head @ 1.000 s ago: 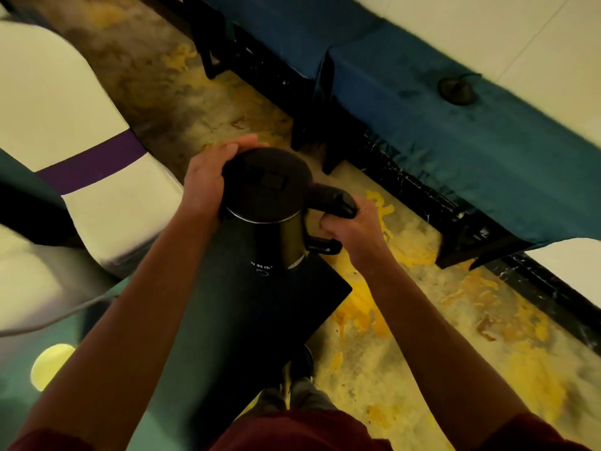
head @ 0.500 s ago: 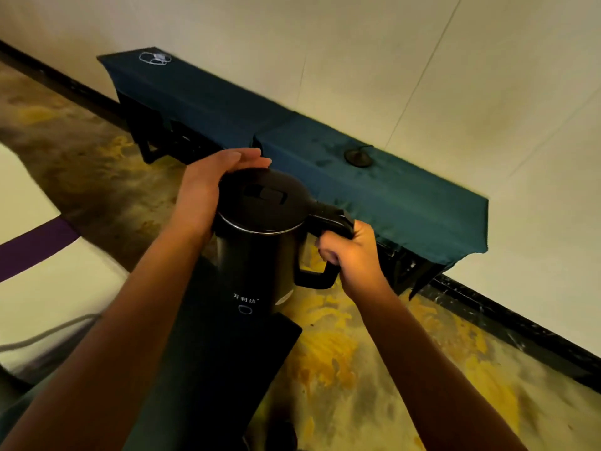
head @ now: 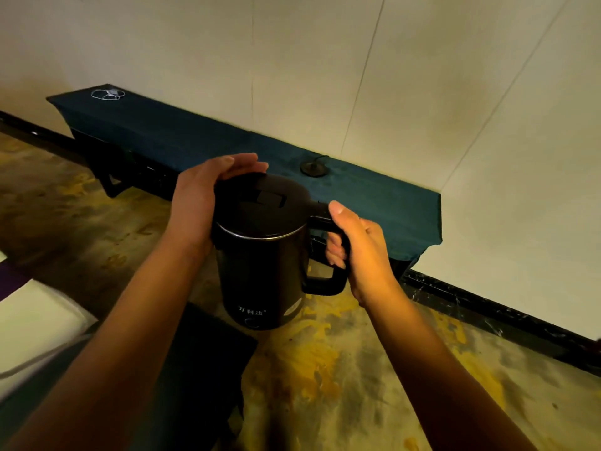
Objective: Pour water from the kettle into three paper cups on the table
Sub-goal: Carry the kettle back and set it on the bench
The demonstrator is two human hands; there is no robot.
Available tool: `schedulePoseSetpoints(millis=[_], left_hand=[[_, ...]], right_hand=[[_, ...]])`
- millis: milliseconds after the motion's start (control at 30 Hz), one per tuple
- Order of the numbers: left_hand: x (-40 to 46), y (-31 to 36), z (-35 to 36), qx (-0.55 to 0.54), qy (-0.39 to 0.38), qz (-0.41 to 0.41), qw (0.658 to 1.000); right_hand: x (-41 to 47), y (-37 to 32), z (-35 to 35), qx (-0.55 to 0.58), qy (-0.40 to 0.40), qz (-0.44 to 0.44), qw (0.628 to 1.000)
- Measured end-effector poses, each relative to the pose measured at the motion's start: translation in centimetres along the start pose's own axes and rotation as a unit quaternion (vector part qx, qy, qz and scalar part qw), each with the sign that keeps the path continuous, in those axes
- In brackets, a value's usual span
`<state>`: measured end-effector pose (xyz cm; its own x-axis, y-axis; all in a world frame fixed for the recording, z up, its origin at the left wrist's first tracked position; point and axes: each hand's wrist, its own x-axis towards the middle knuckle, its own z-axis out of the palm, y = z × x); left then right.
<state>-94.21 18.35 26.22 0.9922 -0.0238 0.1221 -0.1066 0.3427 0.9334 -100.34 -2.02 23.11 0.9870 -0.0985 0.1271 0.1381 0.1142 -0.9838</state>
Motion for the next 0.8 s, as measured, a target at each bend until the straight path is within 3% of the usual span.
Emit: schedulePoseSetpoints(millis=[300, 800], left_hand=[[0.8, -2.7, 6.8, 0.013, -0.011, -0.01, 1.0], [9.8, -7.4, 10.7, 0.02, -0.081, -0.036, 0.996]], right_hand=[[0.4, -0.4, -5.9, 0.023, 0.083, -0.005, 0.996], [6.3, 1.9, -9.8, 0.021, 0.174, 0.01, 0.985]])
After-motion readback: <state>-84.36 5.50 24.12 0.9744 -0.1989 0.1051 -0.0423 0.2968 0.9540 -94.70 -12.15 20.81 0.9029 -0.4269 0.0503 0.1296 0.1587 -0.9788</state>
